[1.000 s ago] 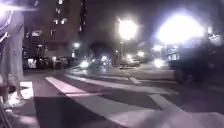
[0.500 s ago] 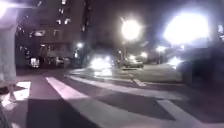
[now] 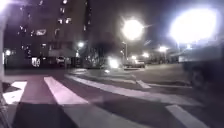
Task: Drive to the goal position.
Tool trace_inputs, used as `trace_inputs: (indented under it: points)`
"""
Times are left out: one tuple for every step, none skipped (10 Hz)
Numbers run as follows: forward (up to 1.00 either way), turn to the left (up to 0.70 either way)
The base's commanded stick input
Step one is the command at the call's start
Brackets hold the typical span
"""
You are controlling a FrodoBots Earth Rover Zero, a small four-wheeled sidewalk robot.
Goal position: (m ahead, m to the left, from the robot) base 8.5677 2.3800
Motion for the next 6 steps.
trace_inputs:
  points:
    - [0.45, 0.0]
    - [0.45, 0.0]
    - [0.45, 0.0]
    - [0.45, 0.0]
    - [0.45, 0.0]
    - [0.45, 0.0]
